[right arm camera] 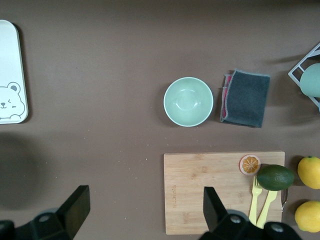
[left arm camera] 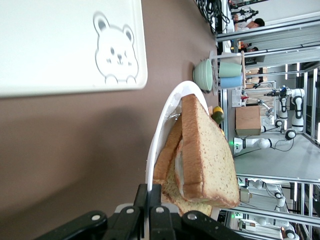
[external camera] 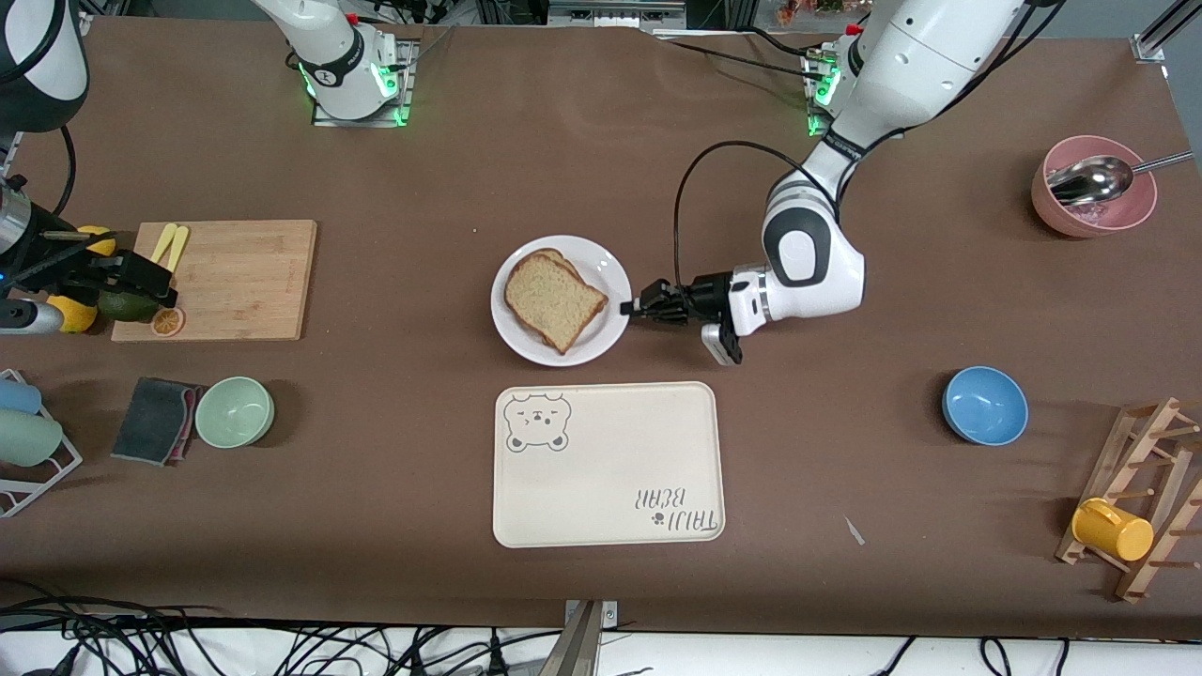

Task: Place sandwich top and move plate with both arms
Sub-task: 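Slide the plate with the left gripper onto the TAIJI BEAR tray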

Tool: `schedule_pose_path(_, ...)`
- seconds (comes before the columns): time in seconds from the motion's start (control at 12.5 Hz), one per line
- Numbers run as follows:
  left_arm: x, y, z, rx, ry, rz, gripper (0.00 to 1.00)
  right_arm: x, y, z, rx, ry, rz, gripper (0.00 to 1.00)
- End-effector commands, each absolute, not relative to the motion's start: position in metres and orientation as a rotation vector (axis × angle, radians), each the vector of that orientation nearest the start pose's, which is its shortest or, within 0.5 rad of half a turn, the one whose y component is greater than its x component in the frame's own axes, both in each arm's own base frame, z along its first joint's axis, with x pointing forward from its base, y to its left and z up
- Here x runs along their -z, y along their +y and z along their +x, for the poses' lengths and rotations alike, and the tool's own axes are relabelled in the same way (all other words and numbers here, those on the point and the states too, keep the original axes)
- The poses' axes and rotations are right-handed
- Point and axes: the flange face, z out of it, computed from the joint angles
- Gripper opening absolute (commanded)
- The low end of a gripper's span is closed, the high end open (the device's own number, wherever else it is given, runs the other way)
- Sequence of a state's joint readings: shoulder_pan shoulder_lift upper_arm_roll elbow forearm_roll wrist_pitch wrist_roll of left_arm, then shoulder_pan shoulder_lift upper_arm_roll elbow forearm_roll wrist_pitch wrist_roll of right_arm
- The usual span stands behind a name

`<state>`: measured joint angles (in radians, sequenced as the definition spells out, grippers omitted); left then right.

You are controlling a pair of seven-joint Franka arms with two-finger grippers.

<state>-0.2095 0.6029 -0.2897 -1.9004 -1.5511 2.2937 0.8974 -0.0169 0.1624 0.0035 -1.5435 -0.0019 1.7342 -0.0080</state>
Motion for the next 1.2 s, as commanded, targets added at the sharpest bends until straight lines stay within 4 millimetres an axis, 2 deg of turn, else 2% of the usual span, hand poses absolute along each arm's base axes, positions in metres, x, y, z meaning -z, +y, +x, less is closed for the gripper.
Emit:
schedule_pose_path(0.0,-0.199,-0.313,0.589,-0.009,-0.042,1.977,0.00,-0.561,0.006,0.615,0.060,-0.034,-3.152,1.00)
schedule_pose_path(0.08,-0.200,-0.312,0.600,-0.017,-0.023,1.970,0.00,-0.561,0.008,0.615,0.061,-0.041,-3.152,1.00)
schedule_pose_path(0.24,-0.200,-0.297,0.622,-0.050,-0.005,1.967,0.00,-0.561,0.005,0.615,0.060,-0.037,-3.143,1.00)
schedule_pose_path(0.4,-0.205,-0.272,0.648,-0.056,0.004,1.956,0.00,-0.561,0.004,0.615,0.058,-0.041,-3.142,1.00)
schedule_pose_path(0.48,-0.205,-0.267,0.654,-0.051,-0.016,1.975,0.00,-0.561,0.003,0.615,0.055,-0.036,-3.142,1.00)
schedule_pose_path(0.56,-0.203,-0.253,0.663,-0.056,-0.001,1.984,0.00,-0.561,0.003,0.615,0.055,-0.029,-3.142,1.00)
schedule_pose_path(0.72,-0.197,-0.248,0.671,-0.051,-0.007,1.971,0.00,-0.559,0.004,0.614,0.036,-0.020,-3.135,1.00)
schedule_pose_path(1.12,-0.169,-0.247,0.693,-0.048,0.038,1.964,0.00,-0.561,0.007,0.611,0.019,0.030,-3.133,1.00)
